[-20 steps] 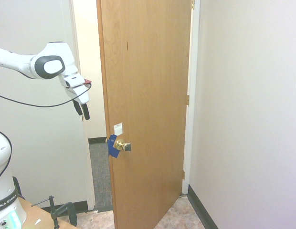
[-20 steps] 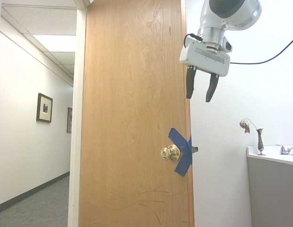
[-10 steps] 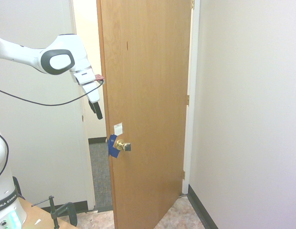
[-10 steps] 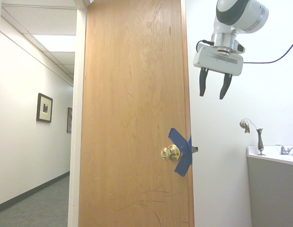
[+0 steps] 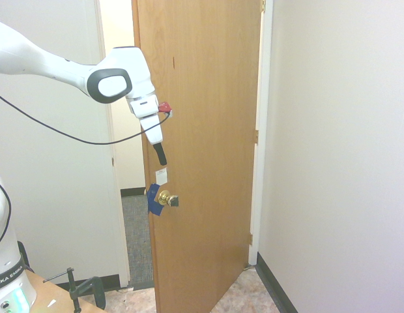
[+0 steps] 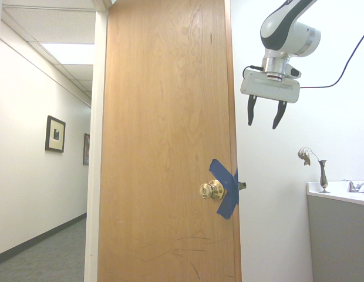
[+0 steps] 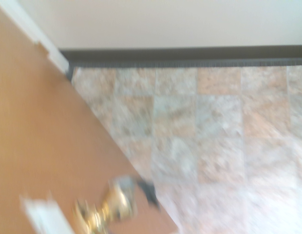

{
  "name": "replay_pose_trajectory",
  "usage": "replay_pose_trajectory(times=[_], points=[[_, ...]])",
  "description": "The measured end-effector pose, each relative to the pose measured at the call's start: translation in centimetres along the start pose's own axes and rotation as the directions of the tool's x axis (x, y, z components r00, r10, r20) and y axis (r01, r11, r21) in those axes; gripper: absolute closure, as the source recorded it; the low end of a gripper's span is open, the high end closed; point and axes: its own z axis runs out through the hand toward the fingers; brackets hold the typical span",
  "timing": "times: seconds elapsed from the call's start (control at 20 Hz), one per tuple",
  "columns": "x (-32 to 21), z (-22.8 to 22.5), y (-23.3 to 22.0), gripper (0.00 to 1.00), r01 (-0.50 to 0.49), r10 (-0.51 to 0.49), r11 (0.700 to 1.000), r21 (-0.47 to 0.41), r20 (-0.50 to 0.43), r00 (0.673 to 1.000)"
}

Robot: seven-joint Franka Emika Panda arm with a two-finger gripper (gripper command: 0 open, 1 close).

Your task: Close door

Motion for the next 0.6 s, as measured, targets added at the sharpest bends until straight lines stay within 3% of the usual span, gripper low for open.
replay_pose_trajectory(times=[0.4, 0.6], points=[[-3.0, 4.6, -3.0, 0.0, 0.014, -0.017, 0.997, 0.081, 0.036, 0.999], [-9.6, 5.9, -4.9, 0.0, 0.085, -0.092, 0.989, 0.121, 0.052, 0.994]])
